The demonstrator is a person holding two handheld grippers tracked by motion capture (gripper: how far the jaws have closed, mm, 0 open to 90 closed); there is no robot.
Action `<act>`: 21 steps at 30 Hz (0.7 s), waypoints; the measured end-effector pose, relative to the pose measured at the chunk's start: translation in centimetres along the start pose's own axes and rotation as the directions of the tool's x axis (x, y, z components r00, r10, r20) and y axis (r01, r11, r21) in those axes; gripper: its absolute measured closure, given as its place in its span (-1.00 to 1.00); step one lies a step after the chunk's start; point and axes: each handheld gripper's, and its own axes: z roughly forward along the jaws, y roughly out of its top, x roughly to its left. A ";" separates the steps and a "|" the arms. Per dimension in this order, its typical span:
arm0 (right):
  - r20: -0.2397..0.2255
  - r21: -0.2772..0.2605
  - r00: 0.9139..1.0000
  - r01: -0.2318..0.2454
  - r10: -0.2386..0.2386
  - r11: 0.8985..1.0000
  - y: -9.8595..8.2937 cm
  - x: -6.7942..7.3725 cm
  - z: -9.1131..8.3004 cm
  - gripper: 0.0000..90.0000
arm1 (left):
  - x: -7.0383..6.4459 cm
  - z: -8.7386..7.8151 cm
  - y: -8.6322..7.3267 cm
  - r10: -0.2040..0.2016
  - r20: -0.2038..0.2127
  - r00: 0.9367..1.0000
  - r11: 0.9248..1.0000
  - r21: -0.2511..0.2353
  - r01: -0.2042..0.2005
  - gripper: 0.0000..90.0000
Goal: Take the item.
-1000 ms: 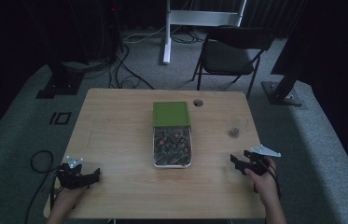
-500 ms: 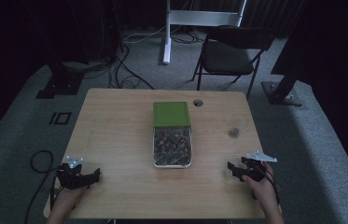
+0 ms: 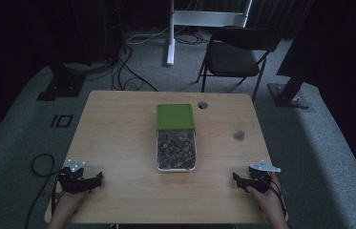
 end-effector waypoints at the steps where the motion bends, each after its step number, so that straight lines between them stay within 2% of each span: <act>1: 0.003 0.004 1.000 0.009 -0.009 1.000 0.0 0.1 0.0 -0.56 | 0.0 0.0 0.0 0.000 0.000 1.000 1.000 0.000 0.000 -0.96; 3: 0.026 0.016 0.999 0.042 -0.042 0.999 -0.2 0.5 -0.2 -0.57 | 0.0 0.0 0.0 0.000 0.000 1.000 1.000 0.000 0.000 -0.96; 5: 0.031 0.018 0.998 0.048 -0.048 0.999 -0.3 0.6 -0.2 -0.57 | 0.0 0.0 0.0 0.000 0.000 1.000 1.000 0.000 0.000 -0.96; 10: 0.056 0.025 0.998 0.020 -0.021 0.999 -0.5 0.6 -0.3 -0.67 | 0.0 0.0 0.0 0.000 0.000 1.000 1.000 -0.001 0.000 -0.96; 21: 0.055 0.028 0.998 0.021 -0.023 0.999 -0.4 0.6 -0.3 -0.71 | 0.0 0.0 0.0 0.000 0.000 1.000 1.000 0.000 0.000 -0.96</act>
